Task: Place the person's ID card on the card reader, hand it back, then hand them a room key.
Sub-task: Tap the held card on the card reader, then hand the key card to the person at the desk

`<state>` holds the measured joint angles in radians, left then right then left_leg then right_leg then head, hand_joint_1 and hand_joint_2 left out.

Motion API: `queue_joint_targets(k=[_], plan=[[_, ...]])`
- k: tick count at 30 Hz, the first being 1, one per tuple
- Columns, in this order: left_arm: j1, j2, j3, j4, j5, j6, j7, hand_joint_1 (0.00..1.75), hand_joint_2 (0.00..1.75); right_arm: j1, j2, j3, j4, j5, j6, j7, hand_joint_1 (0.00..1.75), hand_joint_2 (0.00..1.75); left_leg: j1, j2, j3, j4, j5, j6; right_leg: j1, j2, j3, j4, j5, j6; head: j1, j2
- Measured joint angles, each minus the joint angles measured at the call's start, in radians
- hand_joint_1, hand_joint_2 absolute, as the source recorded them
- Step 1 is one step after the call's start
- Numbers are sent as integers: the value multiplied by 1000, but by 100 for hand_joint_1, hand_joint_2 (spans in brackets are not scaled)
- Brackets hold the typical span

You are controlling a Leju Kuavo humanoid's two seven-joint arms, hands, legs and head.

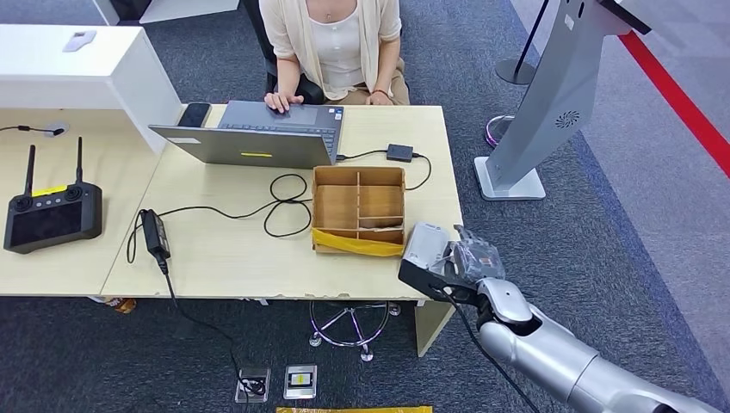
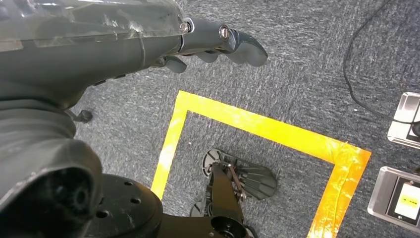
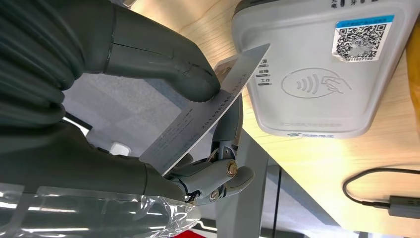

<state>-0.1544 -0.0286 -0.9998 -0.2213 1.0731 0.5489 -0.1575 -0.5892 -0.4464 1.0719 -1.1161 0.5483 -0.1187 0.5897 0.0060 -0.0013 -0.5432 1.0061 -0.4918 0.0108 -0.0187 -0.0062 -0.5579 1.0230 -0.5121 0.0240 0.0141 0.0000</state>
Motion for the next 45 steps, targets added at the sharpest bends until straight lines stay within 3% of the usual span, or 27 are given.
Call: queue_joint_targets(k=[7, 14, 21, 27, 38, 45], plan=[[5, 0, 8, 0, 1, 2, 0, 0, 0, -27, 3, -13, 2, 79, 9, 37, 175, 175, 0, 0, 0, 0, 0, 0, 0, 0, 0, 0, 0, 0, 0, 0], [4, 0, 8, 0, -29, -7, 0, 0, 0, -91, -23, -83, -60, 208, 136, 108, 175, 175, 0, 0, 0, 0, 0, 0, 0, 0, 0, 0, 1, 0, 0, 0], [4, 1, 8, 0, -33, -8, 0, 0, 0, -97, -26, -98, -73, 227, 157, 109, 175, 175, 0, 0, 0, 0, 0, 0, 0, 0, 0, 0, 1, 0, 0, 0], [-26, -1, 8, 0, -102, -28, 54, 0, 0, -163, -32, -263, -253, 371, 345, 110, 175, 175, 0, 0, 0, 0, 1, -1, 0, -1, 0, 0, 1, 0, 0, 0], [-58, -13, 8, 0, -133, -24, 74, 0, 0, -235, 36, -249, -223, 310, 261, 86, 175, 175, 0, -1, -2, 0, 1, -1, 0, -2, -1, 0, 1, 0, 0, 0], [-73, -26, 8, 0, -142, -15, 92, 0, 0, -283, 115, -207, -133, 300, 227, 70, 175, 175, 1, -1, -2, 0, 1, -1, 1, -2, -1, 1, 1, 0, 0, 0]])
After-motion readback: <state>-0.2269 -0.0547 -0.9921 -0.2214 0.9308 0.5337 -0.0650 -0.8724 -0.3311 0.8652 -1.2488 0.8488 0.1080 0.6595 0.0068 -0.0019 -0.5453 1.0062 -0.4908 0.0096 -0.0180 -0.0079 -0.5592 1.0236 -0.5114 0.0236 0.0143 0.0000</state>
